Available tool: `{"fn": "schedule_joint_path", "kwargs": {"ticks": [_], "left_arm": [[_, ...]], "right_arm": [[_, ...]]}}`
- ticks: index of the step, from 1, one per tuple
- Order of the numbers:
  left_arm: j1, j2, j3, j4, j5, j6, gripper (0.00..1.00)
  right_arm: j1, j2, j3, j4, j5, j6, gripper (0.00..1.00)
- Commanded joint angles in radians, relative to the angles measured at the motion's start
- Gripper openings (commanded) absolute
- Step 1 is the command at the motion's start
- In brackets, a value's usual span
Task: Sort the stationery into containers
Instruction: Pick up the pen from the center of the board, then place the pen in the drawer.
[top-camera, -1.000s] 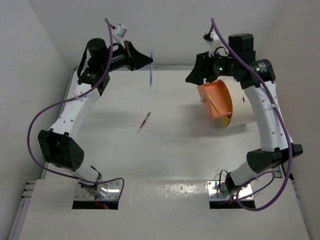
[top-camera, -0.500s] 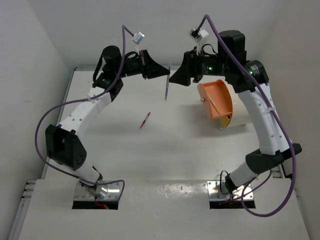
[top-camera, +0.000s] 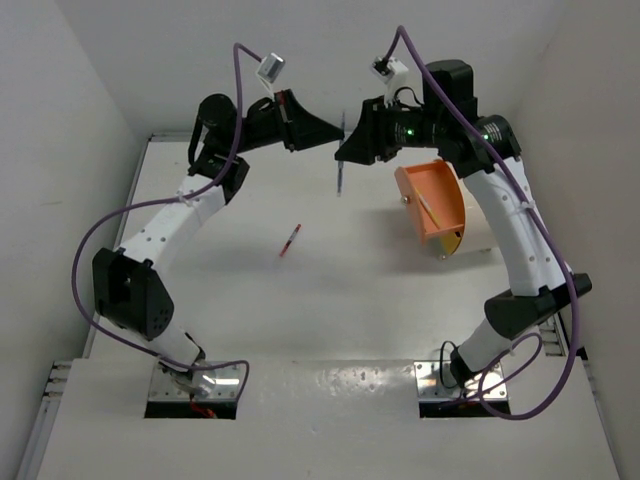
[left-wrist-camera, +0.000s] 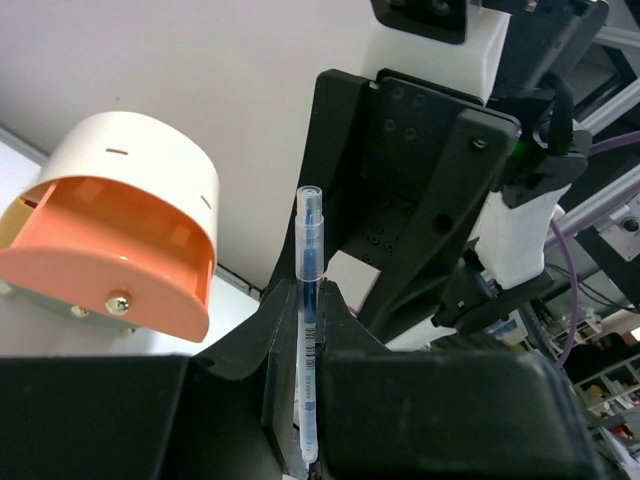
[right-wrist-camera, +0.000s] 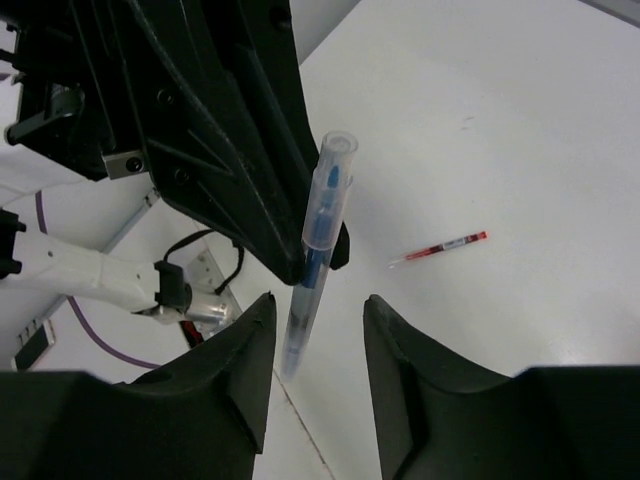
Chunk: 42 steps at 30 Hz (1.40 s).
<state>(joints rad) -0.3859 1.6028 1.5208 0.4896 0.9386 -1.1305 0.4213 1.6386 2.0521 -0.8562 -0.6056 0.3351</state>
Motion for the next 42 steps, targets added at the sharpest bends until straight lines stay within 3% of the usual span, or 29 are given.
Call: {"fn": "schedule_joint_path", "kwargs": {"ticks": [1, 9, 15, 18, 19, 20, 21, 24, 32, 34, 42], "left_arm": [[-0.015, -0.007, 0.004, 0.083, 0.012, -0.034, 0.00], [-0.013, -0.007, -0.025, 0.155, 0.005, -0.109, 0.00], [-0.013, -0.014, -0.034, 0.146, 0.000, -0.104, 0.01], [-0.004, -0.012, -0.030, 0.129, -0.001, -0.091, 0.14], [-0.001, -0.011, -0.027, 0.119, 0.000, -0.083, 0.28], [0.004, -0.009, -0.021, 0.103, -0.003, -0.080, 0.36], [0.015, -0.007, -0.017, 0.092, -0.006, -0.072, 0.57], [0.033, -0.009, -0.001, 0.014, -0.021, -0.042, 0.82], [0.067, -0.014, 0.002, -0.025, -0.032, -0.022, 0.91], [0.077, -0.020, 0.002, -0.045, -0.043, -0.014, 1.00], [0.134, -0.026, 0.006, -0.164, -0.055, 0.087, 1.00]], "right_arm": [[0.005, 0.004, 0.011, 0.057, -0.005, 0.025, 0.39], [0.005, 0.012, 0.025, 0.075, -0.022, 0.045, 0.24], [0.005, -0.011, 0.013, 0.062, 0.001, 0.024, 0.00], [0.007, -0.034, -0.009, 0.048, 0.023, -0.002, 0.00], [0.007, -0.040, -0.015, 0.039, 0.029, -0.014, 0.00], [0.005, -0.048, -0.021, 0.039, 0.035, -0.018, 0.00], [0.001, -0.060, -0.032, 0.033, 0.046, -0.027, 0.00], [-0.010, -0.085, -0.052, 0.026, 0.056, -0.033, 0.00], [-0.035, -0.126, -0.096, 0.017, 0.059, -0.042, 0.00], [-0.041, -0.141, -0.107, 0.013, 0.064, -0.044, 0.00], [-0.095, -0.183, -0.142, -0.014, 0.099, -0.082, 0.00]]}}
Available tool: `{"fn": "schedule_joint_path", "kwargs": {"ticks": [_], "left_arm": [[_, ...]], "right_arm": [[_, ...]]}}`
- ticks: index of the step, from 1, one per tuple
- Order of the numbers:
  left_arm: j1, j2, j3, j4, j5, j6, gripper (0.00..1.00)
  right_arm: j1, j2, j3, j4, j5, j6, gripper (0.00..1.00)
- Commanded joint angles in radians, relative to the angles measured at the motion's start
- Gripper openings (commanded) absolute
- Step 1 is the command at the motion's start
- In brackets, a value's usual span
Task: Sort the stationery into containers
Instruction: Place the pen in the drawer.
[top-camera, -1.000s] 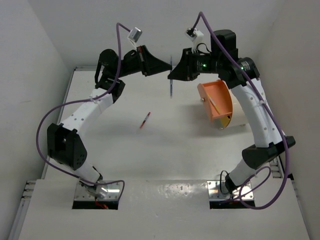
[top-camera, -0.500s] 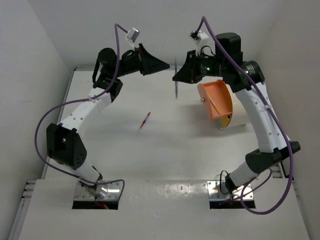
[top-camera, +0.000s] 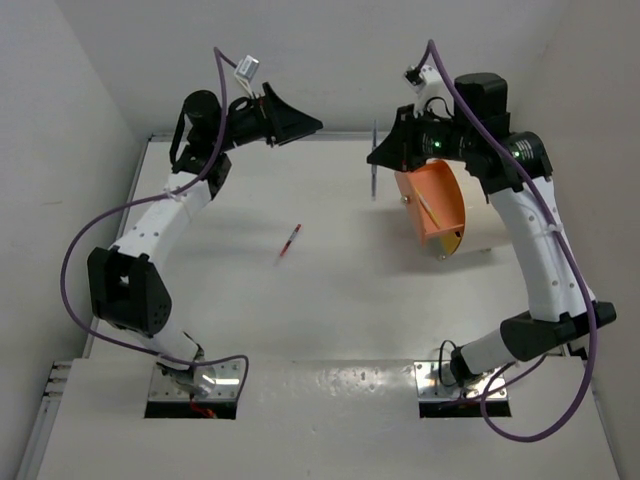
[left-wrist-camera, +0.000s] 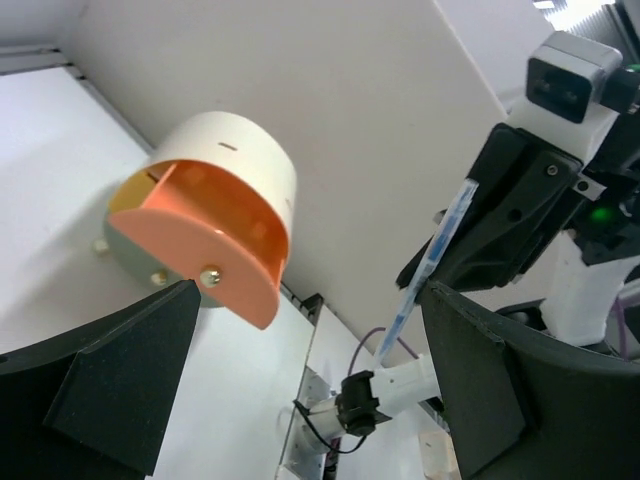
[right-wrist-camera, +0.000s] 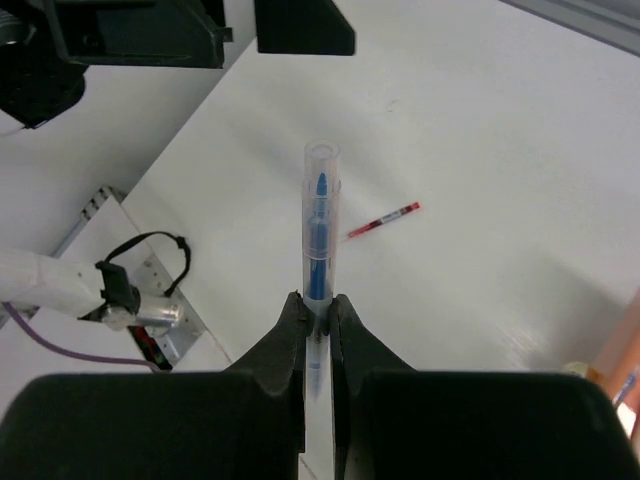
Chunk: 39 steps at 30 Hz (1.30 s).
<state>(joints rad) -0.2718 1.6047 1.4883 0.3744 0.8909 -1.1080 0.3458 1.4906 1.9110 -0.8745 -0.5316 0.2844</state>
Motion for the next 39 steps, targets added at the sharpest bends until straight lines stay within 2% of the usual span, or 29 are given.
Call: {"fn": "schedule_joint_path", "kwargs": {"ticks": [1, 7, 16, 20, 27, 31, 34, 39], "left_arm": [[0.023, -0.029, 0.041, -0.064, -0.007, 0.082, 1.00], [0.048, -0.049, 0.052, -0.236, -0.035, 0.298, 1.00], [0.108, -0.083, 0.020, -0.373, -0.116, 0.442, 1.00], [0.118, -0.094, 0.018, -0.497, -0.155, 0.533, 1.00], [0.100, -0.089, 0.038, -0.701, -0.319, 0.784, 1.00], [0.088, -0.083, 0.021, -0.762, -0.371, 0.843, 1.00], [0.086, -0.078, 0.007, -0.778, -0.391, 0.852, 1.00], [0.085, -0.069, -0.016, -0.798, -0.412, 0.881, 1.00]], "right_arm": [[-0.028, -0.036, -0.001, -0.003, 0.033, -0.037, 0.00], [-0.050, -0.059, -0.001, -0.055, 0.131, -0.126, 0.00], [-0.087, -0.095, -0.006, -0.066, 0.228, -0.175, 0.00], [-0.128, -0.081, 0.042, -0.075, 0.278, -0.179, 0.00], [-0.202, -0.018, 0.094, -0.168, 0.387, -0.275, 0.00], [-0.205, 0.022, 0.079, -0.195, 0.458, -0.343, 0.00], [-0.209, 0.031, 0.011, -0.152, 0.505, -0.381, 0.00], [-0.232, 0.053, -0.082, -0.080, 0.495, -0.412, 0.00]]}}
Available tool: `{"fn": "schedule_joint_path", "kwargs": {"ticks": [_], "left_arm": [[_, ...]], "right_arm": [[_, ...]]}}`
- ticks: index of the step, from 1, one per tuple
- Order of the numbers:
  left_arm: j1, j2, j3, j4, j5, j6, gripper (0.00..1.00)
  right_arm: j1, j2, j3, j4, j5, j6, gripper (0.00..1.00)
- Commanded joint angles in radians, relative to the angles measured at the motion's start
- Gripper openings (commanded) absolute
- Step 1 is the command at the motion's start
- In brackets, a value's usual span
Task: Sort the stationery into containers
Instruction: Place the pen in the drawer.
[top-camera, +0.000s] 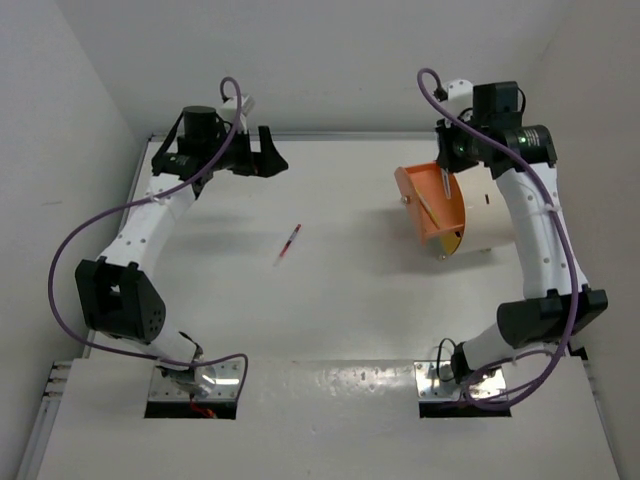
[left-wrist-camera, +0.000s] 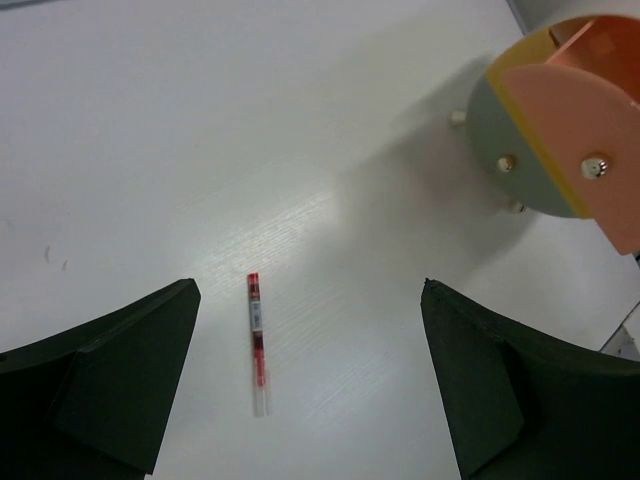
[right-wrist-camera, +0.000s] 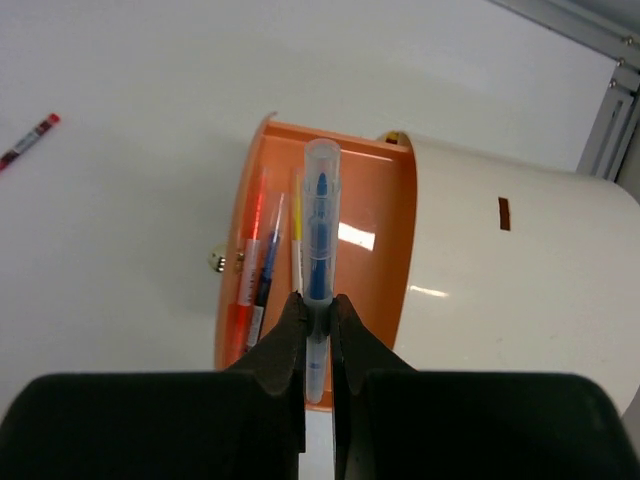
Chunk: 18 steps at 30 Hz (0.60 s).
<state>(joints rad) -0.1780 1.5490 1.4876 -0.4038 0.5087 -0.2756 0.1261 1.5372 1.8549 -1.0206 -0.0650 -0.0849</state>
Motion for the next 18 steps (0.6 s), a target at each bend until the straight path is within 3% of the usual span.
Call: {"fn": "schedule_joint_path", "kwargs": {"ticks": [1, 6, 12, 18], "left_arm": [[-0.009, -0.012, -0.024, -0.026, -0.042, 0.050, 1.00], [-0.009, 0.011, -0.027, -0.059, -0.062, 0.078, 1.00], [-0.008, 0.043, -0.046, -0.087, -0.055, 0.082, 1.00], [-0.009, 0.082, -0.046, -0.098, -0.084, 0.084, 1.00]], "right_arm": [[-0.013, 0.008, -0.039, 0.071, 0.028, -0.044, 0.00], [-0.016, 0.014, -0.149, 0.129, 0.024, -0.036, 0.00], [-0.016, 0.069, -0.146, 0.105, 0.019, -0.019, 0.00], [-0.006, 0.095, -0.126, 0.073, 0.046, -0.021, 0.13]]}}
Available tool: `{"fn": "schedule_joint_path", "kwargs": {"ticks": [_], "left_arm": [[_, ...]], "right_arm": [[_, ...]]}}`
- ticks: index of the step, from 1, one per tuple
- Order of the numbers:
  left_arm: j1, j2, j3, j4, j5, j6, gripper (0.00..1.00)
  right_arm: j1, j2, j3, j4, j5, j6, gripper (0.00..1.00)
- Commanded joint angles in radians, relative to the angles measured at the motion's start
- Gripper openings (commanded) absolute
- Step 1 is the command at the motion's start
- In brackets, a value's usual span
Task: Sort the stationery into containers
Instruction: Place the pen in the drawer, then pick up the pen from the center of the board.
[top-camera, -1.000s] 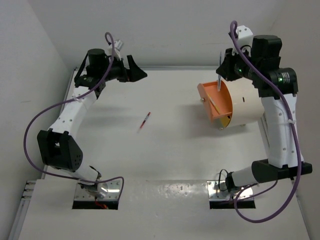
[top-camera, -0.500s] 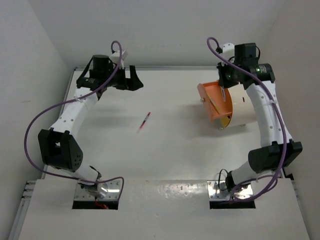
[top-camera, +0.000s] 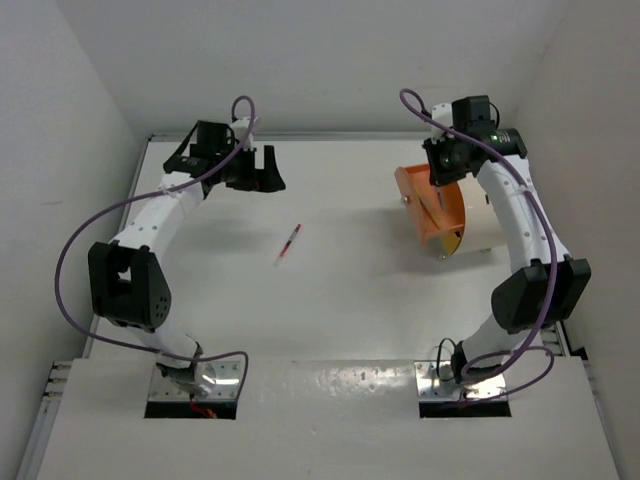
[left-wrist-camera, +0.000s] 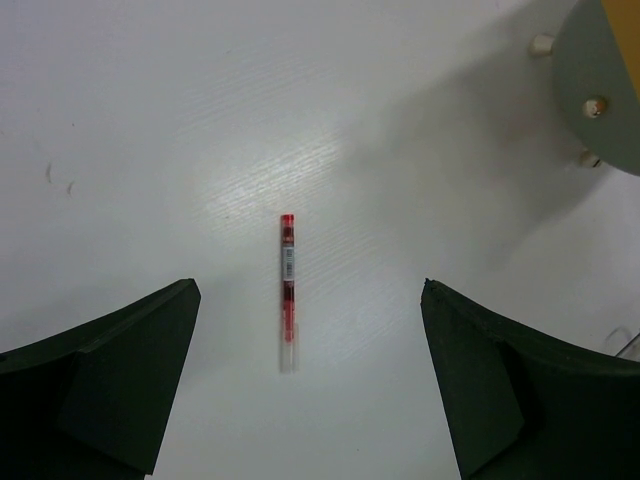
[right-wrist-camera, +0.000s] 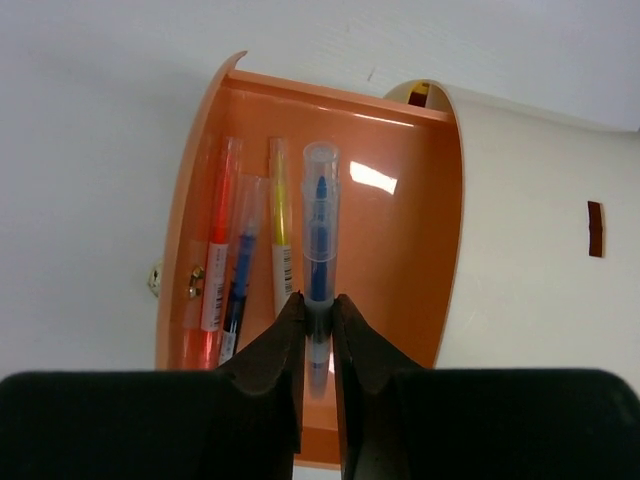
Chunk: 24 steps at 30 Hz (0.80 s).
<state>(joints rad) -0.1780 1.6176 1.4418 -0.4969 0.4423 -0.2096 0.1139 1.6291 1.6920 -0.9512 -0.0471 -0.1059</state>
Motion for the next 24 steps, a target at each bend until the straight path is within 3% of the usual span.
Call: {"fn": "schedule_joint_path", "kwargs": {"ticks": [1, 6, 9, 10, 19, 24], "left_arm": [[-0.008, 0.024, 0.002, -0.005, -0.020, 0.022, 1.00], [-0.009, 0.068, 0.031, -0.023, -0.022, 0.029, 1.00], [-0.008, 0.091, 0.037, -0.035, -0.025, 0.033, 1.00], [-0.009, 0.100, 0.042, -0.038, -0.027, 0.039, 1.00], [-0.034, 0.142, 0.060, -0.077, -0.111, 0.091, 0.99], [-0.107, 0.203, 0.037, -0.129, -0.215, 0.156, 0.90]], "right_arm": [[0.007, 0.011, 0.053, -0.023, 0.032, -0.003, 0.14], [0.009, 0.018, 0.077, -0.063, 0.035, 0.000, 0.16], [0.013, 0.020, 0.106, -0.098, 0.032, -0.002, 0.30], [0.015, 0.026, 0.113, -0.116, 0.038, 0.000, 0.41], [0.017, 0.023, 0.262, -0.198, 0.035, 0.048, 0.47], [0.018, -0.034, 0.334, -0.176, -0.019, 0.089, 0.49]]}}
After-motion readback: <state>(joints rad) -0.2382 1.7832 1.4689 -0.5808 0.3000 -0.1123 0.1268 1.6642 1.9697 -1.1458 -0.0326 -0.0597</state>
